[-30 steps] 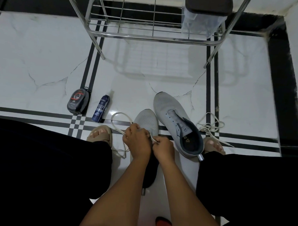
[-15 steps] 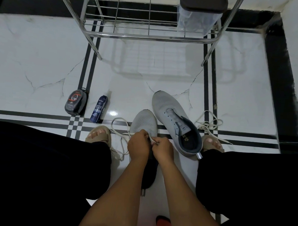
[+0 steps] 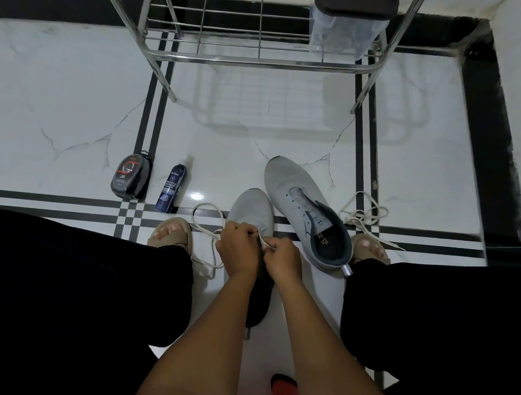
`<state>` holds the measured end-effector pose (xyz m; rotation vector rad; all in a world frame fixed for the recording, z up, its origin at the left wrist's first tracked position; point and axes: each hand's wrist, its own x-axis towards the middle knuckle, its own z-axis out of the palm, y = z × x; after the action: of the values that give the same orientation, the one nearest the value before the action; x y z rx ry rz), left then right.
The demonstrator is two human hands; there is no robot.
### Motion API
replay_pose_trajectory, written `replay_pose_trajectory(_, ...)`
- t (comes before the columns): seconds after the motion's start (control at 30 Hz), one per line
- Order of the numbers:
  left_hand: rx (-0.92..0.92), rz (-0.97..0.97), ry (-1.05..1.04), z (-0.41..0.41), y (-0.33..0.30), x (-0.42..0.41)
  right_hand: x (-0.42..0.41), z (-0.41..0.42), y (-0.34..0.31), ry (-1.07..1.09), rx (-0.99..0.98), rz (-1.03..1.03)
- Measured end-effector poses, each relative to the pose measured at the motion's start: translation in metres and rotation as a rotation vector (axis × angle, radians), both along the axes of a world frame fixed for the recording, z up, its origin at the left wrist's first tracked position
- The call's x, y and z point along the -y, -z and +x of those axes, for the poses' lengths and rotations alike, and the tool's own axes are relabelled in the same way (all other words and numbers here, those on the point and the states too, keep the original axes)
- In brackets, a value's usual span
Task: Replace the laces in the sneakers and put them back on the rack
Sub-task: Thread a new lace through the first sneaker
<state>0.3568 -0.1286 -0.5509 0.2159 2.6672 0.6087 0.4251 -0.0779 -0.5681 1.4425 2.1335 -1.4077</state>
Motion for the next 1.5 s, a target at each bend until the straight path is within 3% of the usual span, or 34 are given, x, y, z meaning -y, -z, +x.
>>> replay_pose_trajectory(0.2, 0.078, -0.006, -0.026, -0.004, 0.0, 0.005, -0.017, -0.006, -0.015, 0.162, -0.079, -0.086)
replay_pose_trajectory(0.43, 0.096, 0.023, 0.043, -0.001, -0.003, 0.016, -0.019, -0.033, -0.016, 0.038, -0.052, -0.004)
replay_pose_trajectory(0.6, -0.012, 0.007, -0.012, 0.015, -0.005, 0.036, -0.019, -0.033, -0.017, 0.054, 0.005, 0.01)
replay_pose_trajectory(0.77, 0.17, 0.048, -0.143, 0.03, -0.01, 0.046, -0.022, -0.032, -0.023, 0.185, -0.034, 0.031)
replay_pose_trajectory(0.87, 0.218, 0.058, -0.209, 0.026, -0.013, 0.047, -0.035, -0.035, -0.04, 0.488, -0.163, 0.074)
replay_pose_trajectory(1.0, 0.353, 0.166, -0.354, 0.025, -0.013, 0.049, -0.082, -0.036, -0.09, 1.252, -0.601, -0.007)
replay_pose_trajectory(1.07, 0.397, 0.111, -0.363, 0.024, -0.012, 0.049, -0.106, -0.028, -0.123, 1.514, -0.797, 0.127)
replay_pose_trajectory(1.1, 0.409, 0.085, -0.358, 0.023, -0.012, 0.049, -0.112, -0.023, -0.138, 1.517, -0.788, 0.267)
replay_pose_trajectory(1.17, 0.412, 0.058, -0.328, 0.023, -0.011, 0.047, -0.117, -0.019, -0.155, 1.26, -0.649, 0.51)
replay_pose_trajectory(1.2, 0.414, 0.046, -0.318, 0.023, -0.012, 0.047, -0.112, -0.021, -0.153, 1.03, -0.545, 0.525)
replay_pose_trajectory(1.3, 0.426, 0.035, -0.335, 0.022, -0.015, 0.046, -0.078, -0.032, -0.107, 0.166, -0.127, 0.335)
replay_pose_trajectory(1.37, 0.411, 0.015, -0.297, 0.021, -0.014, 0.047, -0.045, -0.032, -0.066, -0.227, 0.079, 0.27)
replay_pose_trajectory(1.43, 0.406, -0.004, -0.284, 0.02, -0.014, 0.048, -0.015, -0.023, -0.04, -0.313, 0.122, 0.267)
replay_pose_trajectory(1.5, 0.409, -0.021, -0.278, 0.02, -0.013, 0.046, -0.002, -0.015, -0.033, -0.257, 0.13, 0.275)
